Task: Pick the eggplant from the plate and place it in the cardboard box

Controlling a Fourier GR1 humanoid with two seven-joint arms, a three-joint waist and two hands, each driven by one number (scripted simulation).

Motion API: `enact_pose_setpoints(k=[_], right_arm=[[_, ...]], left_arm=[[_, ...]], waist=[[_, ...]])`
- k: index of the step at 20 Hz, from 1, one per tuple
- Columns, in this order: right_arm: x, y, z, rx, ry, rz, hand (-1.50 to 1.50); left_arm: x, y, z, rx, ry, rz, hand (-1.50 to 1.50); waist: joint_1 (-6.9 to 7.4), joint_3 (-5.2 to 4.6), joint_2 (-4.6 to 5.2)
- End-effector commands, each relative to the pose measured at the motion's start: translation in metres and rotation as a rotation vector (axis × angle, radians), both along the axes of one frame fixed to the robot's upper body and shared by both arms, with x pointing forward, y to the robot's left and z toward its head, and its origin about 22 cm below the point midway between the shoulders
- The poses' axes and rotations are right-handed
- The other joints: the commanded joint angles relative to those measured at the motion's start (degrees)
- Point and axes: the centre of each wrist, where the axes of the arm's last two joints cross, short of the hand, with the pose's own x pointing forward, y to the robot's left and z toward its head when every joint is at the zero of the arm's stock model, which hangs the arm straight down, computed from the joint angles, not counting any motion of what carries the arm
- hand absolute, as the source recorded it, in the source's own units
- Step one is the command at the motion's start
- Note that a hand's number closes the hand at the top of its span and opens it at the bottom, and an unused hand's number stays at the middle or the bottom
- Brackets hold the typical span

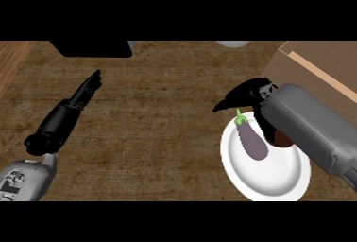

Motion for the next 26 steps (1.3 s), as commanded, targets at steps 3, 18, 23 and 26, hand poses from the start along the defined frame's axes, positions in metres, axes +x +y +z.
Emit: enact_pose_setpoints(k=[3, 18, 23, 26], right_arm=[[0.008, 0.009, -0.008, 0.019, 0.097, 0.029, -1.5], [-0.007, -0.026, -0.07, -0.055, 0.115, -0.006, -1.5], [-0.017, -0.017, -0.065, 0.051, 0.116, 0.121, 1.5], [-0.017, -0.033, -0.078, 0.122, 0.033, 0.123, 1.5]], left_arm=[[0.012, 0.004, 0.003, 0.0, -0.006, -0.009, 0.0], [-0.012, -0.01, -0.008, 0.001, 0.002, 0.001, 0.0], [-0.012, -0.009, -0.003, -0.006, -0.011, -0.006, 0.0], [0.002, 0.006, 0.014, -0.007, -0.001, -0.019, 0.0]], waist=[[0.16, -0.02, 0.17], [0.38, 0.01, 0.05], [0.1, 0.0, -0.08], [0.28, 0.03, 0.16]])
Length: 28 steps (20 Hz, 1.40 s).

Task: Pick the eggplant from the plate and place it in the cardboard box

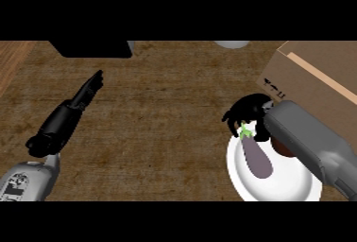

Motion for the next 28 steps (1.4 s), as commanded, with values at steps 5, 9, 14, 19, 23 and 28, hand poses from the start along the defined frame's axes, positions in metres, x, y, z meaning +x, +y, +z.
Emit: enact_pose_setpoints(k=[5, 9, 14, 19, 23, 28], right_arm=[[-0.005, 0.011, -0.001, 0.161, 0.004, 0.092, 1.5], [0.005, 0.024, 0.002, 0.27, -0.062, 0.101, 1.5], [0.012, 0.025, 0.013, 0.478, -0.497, -0.326, 1.5], [0.011, 0.056, 0.052, 0.611, -0.803, -0.393, 1.5], [0.002, 0.057, 0.097, 0.615, -0.95, -0.373, 1.5], [-0.013, 0.031, 0.118, 0.707, -1.085, -0.61, 1.5]], left_arm=[[-0.001, 0.019, -0.001, 0.003, -0.004, 0.017, 0.0], [0.007, -0.001, 0.001, 0.001, -0.005, 0.021, 0.0], [0.004, 0.012, 0.0, -0.001, 0.006, 0.04, 0.0], [-0.004, 0.005, 0.003, 0.005, 0.011, 0.033, 0.0], [0.001, 0.017, 0.0, 0.009, 0.019, 0.035, 0.0], [-0.008, 0.012, -0.016, 0.0, 0.024, 0.054, 0.0]], waist=[[-0.31, 0.25, 0.19], [-0.02, 0.28, 0.38], [-1.75, 0.38, -0.08], [-1.17, 0.29, -0.52], [-1.96, 0.22, -0.48], [-2.7, 0.23, -0.51]])
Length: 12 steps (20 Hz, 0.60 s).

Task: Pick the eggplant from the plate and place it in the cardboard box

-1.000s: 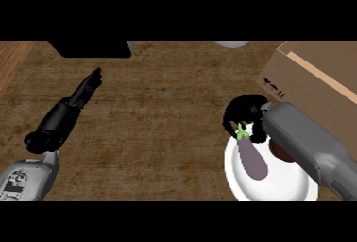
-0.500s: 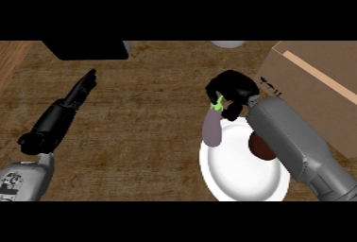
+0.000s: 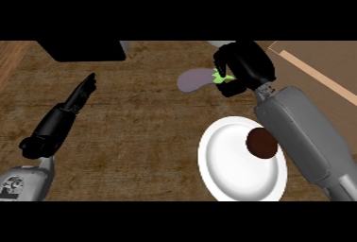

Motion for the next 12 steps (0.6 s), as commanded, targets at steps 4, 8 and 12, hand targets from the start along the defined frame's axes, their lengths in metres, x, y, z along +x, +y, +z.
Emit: enact_pose_setpoints(k=[4, 8, 12], right_arm=[[-0.003, -0.033, 0.049, 0.283, -0.082, -0.336, 1.5], [0.002, -0.077, 0.061, 0.281, -0.15, -0.491, 1.5], [0.007, -0.111, 0.076, 0.331, -0.151, -0.576, 1.5]], left_arm=[[0.0, 0.0, 0.001, 0.002, -0.013, -0.003, 0.0], [0.008, -0.002, 0.01, -0.018, -0.009, -0.027, 0.0], [0.011, -0.009, -0.009, -0.014, -0.015, -0.014, 0.0]], waist=[[0.36, 0.01, 0.17], [1.08, 0.02, 0.55], [1.25, 0.0, 0.72]])
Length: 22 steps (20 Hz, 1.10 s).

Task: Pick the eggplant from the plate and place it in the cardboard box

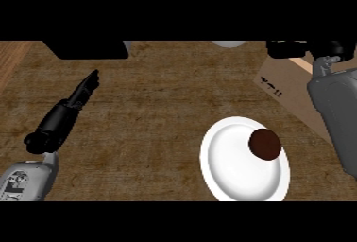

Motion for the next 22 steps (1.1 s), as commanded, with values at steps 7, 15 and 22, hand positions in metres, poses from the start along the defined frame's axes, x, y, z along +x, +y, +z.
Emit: enact_pose_setpoints(k=[7, 15, 22], right_arm=[[0.022, -0.105, 0.004, -0.093, 0.118, -0.176, 1.5], [0.015, -0.183, -0.019, -0.064, 0.47, -0.16, 1.5], [0.01, -0.213, -0.017, -0.094, 0.693, -0.151, 1.5]], left_arm=[[-0.003, 0.003, 0.002, 0.008, 0.001, -0.025, 0.0], [0.006, -0.007, 0.004, 0.002, -0.013, -0.056, 0.0], [0.004, -0.003, 0.008, 0.003, -0.017, -0.052, 0.0]], waist=[[1.6, 0.01, 0.43], [2.09, 0.07, 0.84], [2.26, 0.06, 0.77]])
